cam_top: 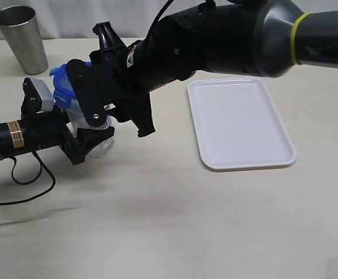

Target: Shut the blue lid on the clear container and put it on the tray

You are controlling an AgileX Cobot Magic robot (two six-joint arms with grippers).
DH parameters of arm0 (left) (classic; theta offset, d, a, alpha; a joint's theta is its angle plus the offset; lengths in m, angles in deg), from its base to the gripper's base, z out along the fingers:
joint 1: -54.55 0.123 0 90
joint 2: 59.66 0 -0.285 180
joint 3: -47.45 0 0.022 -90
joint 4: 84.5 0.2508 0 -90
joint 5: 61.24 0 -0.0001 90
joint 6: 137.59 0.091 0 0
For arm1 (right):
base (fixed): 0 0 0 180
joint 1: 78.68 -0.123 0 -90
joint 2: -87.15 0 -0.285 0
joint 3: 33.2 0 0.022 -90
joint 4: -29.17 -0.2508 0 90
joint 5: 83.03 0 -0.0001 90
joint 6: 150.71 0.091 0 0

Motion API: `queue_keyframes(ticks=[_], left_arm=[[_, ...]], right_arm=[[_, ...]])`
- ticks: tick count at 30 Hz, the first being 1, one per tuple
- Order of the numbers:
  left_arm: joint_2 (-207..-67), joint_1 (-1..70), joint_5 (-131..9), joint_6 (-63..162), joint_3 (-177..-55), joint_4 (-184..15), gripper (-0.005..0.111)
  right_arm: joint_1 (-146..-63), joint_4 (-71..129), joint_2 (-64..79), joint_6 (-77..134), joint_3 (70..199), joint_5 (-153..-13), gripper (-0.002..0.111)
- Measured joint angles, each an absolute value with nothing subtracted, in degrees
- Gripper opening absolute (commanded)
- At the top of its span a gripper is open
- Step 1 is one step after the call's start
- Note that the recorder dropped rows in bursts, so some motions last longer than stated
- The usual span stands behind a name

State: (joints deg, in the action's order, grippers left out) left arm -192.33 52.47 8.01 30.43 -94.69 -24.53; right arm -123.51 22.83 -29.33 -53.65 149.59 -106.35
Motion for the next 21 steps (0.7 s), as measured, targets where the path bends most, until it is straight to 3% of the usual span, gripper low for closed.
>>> queue_keyframes(ticks=[21], left_arm=[[-192.33, 52.37, 8.44, 30.42, -94.69, -21.46, 0.0]], right_arm=[[-123.51, 11.33, -21.56, -50.23, 148.8, -110.43, 0.061]])
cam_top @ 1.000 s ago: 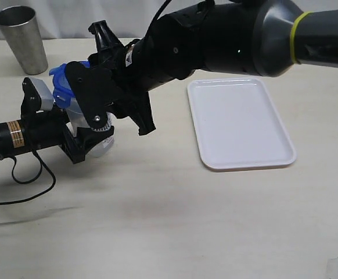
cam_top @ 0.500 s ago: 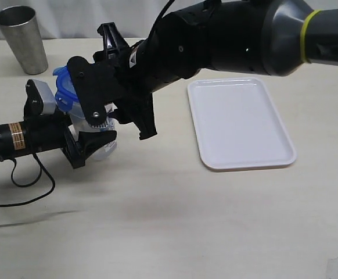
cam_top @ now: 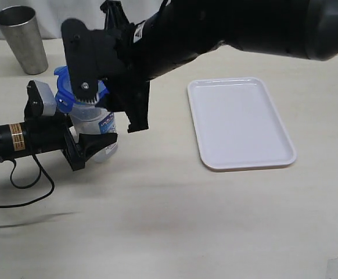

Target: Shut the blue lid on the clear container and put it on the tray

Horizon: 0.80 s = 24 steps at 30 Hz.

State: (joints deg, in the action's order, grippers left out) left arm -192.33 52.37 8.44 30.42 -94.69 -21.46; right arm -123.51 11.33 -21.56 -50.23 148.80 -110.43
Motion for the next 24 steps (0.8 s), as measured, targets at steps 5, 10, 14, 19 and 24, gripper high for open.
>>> queue_keyframes(ticks=[5, 10, 14, 19, 24], left_arm=[[-192.33, 52.37, 8.44, 30.42, -94.69, -21.46, 0.0], [-192.33, 52.37, 8.44, 30.42, -94.69, -21.46, 0.0], [-192.33, 52.37, 8.44, 30.42, -94.69, -21.46, 0.0], [-192.33, 52.37, 8.44, 30.42, -94.69, -21.46, 0.0], [-192.33, 52.37, 8.44, 30.42, -94.69, -21.46, 0.0]], right_arm=[[-123.51, -11.41, -18.03, -48.04, 148.8, -102.45, 0.05], [-123.51, -10.05, -21.63, -24.92, 152.31, -108.02, 0.048], [-123.51, 0.19, -26.89, -8.25, 160.35, -118.78, 0.048], [-127.17, 18.29, -32.61, 7.51, 169.21, -127.26, 0.048], [-132.2, 33.31, -35.33, 16.51, 171.5, -129.58, 0.048]])
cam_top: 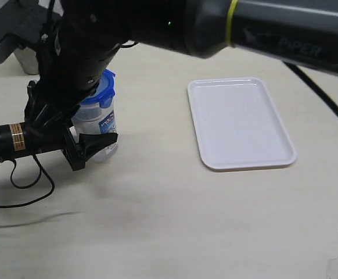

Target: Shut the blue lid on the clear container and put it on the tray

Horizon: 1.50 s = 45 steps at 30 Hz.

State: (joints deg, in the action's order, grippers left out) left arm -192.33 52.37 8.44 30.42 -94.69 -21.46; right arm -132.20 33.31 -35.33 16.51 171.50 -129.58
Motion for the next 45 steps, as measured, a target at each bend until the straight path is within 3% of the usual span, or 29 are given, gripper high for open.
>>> queue_keyframes(ticks=[13, 45], left_arm=[[-192.33, 52.37, 8.44, 30.42, -94.69, -21.56, 0.0], [-192.33, 52.37, 8.34, 30.52, -94.69, -21.91, 0.0]], right_arm=[[-133.32, 44.26, -37.36, 23.99, 172.06, -130.5, 0.048], [-138.66, 58.75, -42.73, 20.23, 173.85, -133.42, 0.047]])
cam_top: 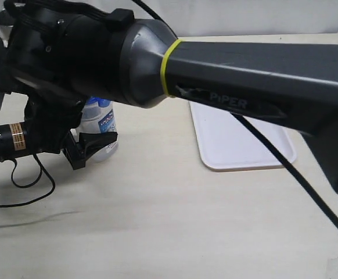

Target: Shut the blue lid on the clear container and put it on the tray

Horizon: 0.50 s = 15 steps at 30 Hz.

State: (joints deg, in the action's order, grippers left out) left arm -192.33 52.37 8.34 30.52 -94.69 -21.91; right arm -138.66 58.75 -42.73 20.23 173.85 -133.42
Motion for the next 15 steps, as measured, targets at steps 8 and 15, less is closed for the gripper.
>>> queue_keyframes(ticks=[8, 15], left_arm=[[-192.33, 52.05, 8.34, 30.55, -94.69, -22.56, 0.0], [-192.33, 51.91, 8.34, 30.55, -94.69, -22.83, 0.0]], right_arm=[[-139.0, 63.0, -43.23, 20.23, 174.21, -135.53, 0.044], [-139.33, 63.95, -43.37, 19.41, 174.21, -135.86, 0.044]])
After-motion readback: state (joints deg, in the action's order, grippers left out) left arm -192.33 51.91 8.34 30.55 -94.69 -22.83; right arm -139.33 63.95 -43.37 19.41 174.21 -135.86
